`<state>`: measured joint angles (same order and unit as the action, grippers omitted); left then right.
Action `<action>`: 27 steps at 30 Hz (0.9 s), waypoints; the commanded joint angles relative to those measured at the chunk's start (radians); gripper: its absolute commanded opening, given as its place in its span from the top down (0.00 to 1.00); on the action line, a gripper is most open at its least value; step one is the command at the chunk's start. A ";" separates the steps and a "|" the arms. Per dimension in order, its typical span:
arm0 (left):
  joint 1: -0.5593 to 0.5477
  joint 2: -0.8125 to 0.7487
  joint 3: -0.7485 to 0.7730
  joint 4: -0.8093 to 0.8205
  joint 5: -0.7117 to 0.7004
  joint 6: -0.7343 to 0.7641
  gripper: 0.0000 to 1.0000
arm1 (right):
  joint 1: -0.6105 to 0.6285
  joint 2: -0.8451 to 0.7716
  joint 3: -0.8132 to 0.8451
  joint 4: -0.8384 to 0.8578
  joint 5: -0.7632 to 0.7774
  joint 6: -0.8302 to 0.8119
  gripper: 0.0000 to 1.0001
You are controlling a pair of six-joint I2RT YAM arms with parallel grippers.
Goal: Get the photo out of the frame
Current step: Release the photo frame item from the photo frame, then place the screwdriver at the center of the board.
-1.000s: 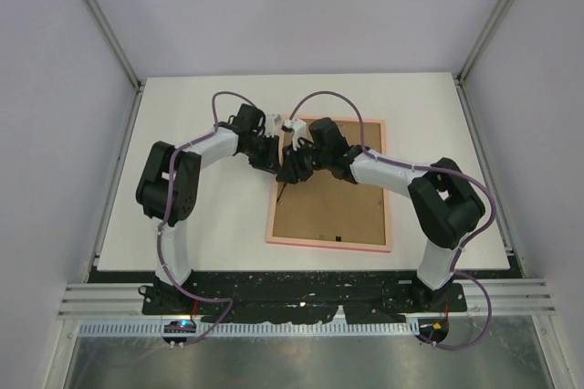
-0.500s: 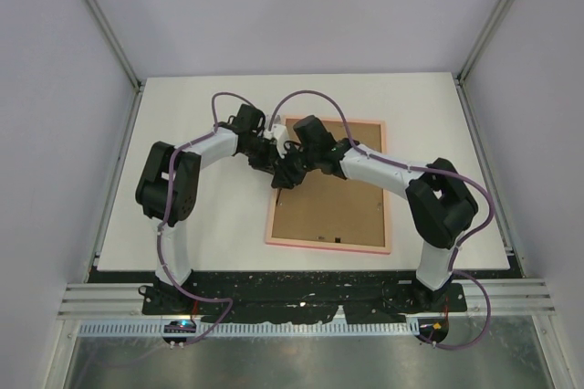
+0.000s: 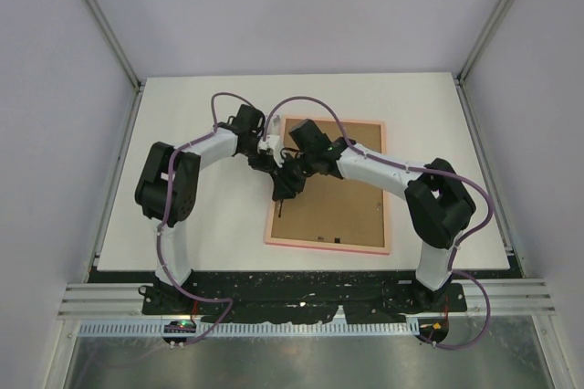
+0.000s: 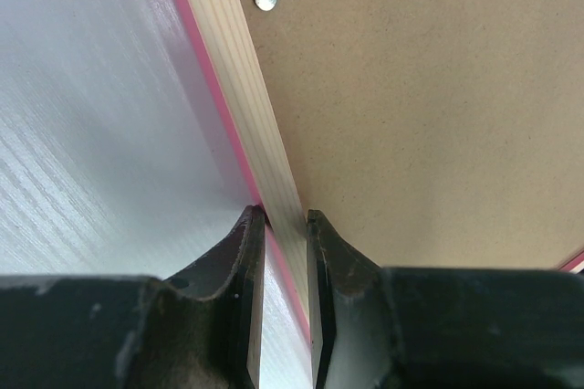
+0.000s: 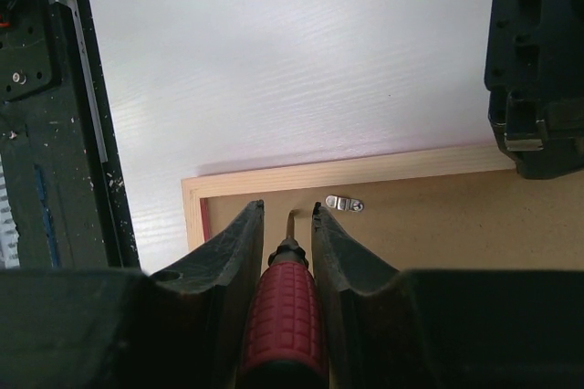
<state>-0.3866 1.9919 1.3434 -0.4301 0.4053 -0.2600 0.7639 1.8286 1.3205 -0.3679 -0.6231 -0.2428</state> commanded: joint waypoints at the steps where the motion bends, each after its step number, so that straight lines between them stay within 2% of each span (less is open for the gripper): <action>1: 0.014 -0.010 -0.024 0.010 -0.076 0.018 0.95 | 0.015 0.018 0.014 -0.082 -0.009 -0.023 0.92; 7: 0.014 -0.007 -0.027 0.016 -0.042 0.019 0.95 | 0.009 -0.032 0.019 -0.085 -0.010 -0.030 0.92; 13: 0.015 -0.011 -0.030 0.014 -0.051 0.015 0.95 | -0.054 -0.112 0.029 -0.109 0.031 -0.046 0.92; 15: 0.017 -0.010 -0.026 0.004 -0.071 0.007 0.96 | -0.119 -0.147 0.034 -0.138 0.039 -0.041 0.92; 19: 0.028 -0.025 -0.052 0.030 -0.079 -0.008 0.96 | -0.346 -0.178 0.092 -0.257 0.062 -0.035 0.92; 24: 0.038 -0.033 -0.062 0.036 -0.102 -0.028 0.98 | -0.596 -0.175 0.128 -0.385 0.193 -0.128 0.92; 27: 0.045 -0.039 -0.072 0.044 -0.132 -0.041 0.99 | -0.786 -0.116 0.183 -0.536 0.197 -0.196 0.92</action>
<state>-0.3668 1.9705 1.3045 -0.3840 0.3904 -0.3031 0.1295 1.7027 1.4311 -0.6762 -0.4808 -0.3389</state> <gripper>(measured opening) 0.231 0.315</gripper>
